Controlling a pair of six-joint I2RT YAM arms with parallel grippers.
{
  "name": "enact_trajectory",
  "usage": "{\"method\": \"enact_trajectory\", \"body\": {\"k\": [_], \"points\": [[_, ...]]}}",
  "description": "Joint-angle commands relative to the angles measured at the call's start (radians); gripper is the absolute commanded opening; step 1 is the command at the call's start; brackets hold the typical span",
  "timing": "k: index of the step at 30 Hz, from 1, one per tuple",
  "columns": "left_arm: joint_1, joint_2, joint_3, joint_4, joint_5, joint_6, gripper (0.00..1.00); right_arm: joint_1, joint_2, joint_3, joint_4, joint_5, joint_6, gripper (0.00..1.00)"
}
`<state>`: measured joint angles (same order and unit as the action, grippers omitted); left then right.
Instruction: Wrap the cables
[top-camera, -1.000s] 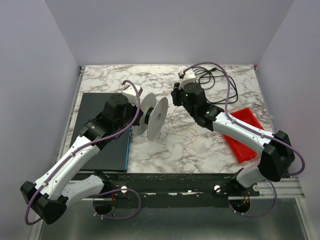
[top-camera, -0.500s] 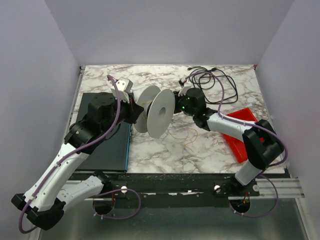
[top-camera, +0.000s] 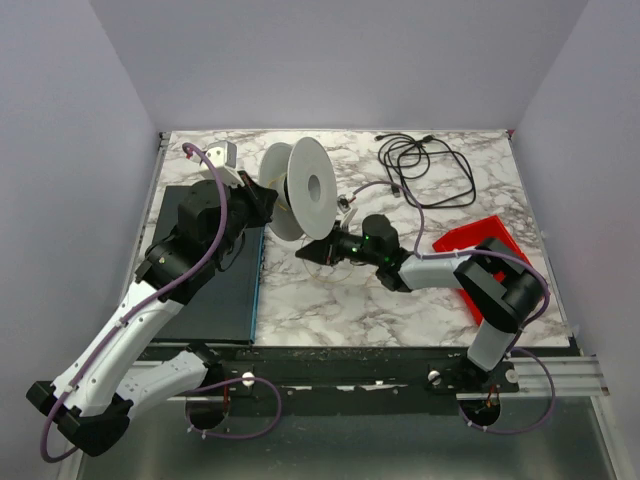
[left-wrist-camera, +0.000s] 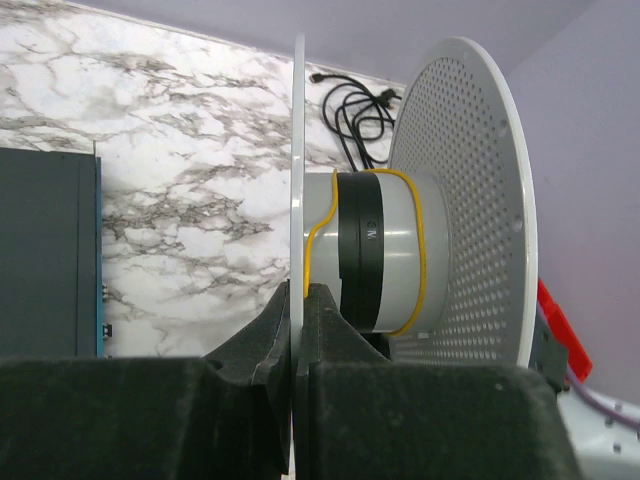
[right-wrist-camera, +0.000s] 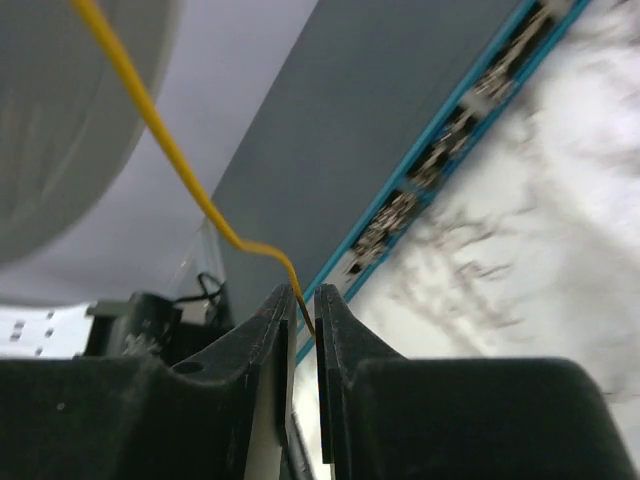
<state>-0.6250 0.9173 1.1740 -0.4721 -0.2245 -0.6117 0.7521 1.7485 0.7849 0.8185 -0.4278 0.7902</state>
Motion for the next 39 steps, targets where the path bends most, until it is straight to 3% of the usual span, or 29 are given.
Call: {"method": "enact_trajectory", "body": {"k": [1,11,15,26,32,39], "points": [[0.001,0.040,0.029,0.151,-0.134,-0.078,0.00,0.072,0.016,-0.047,0.157,-0.047,0.062,0.19],[-0.006,0.060,0.071,0.162,-0.142,-0.015,0.00,0.081,-0.079,-0.077,0.049,0.033,-0.017,0.17],[-0.008,0.085,0.099,0.120,-0.205,-0.007,0.00,0.090,-0.126,-0.083,0.007,0.031,-0.031,0.10],[0.002,0.247,0.179,0.048,-0.489,-0.036,0.00,0.222,-0.367,-0.067,-0.415,0.229,-0.197,0.01],[0.008,0.324,0.168,0.095,-0.443,0.060,0.00,0.263,-0.484,0.102,-0.753,0.415,-0.341,0.01],[-0.010,0.327,0.095,0.097,-0.240,0.243,0.00,0.264,-0.494,0.330,-0.982,0.822,-0.550,0.01]]}}
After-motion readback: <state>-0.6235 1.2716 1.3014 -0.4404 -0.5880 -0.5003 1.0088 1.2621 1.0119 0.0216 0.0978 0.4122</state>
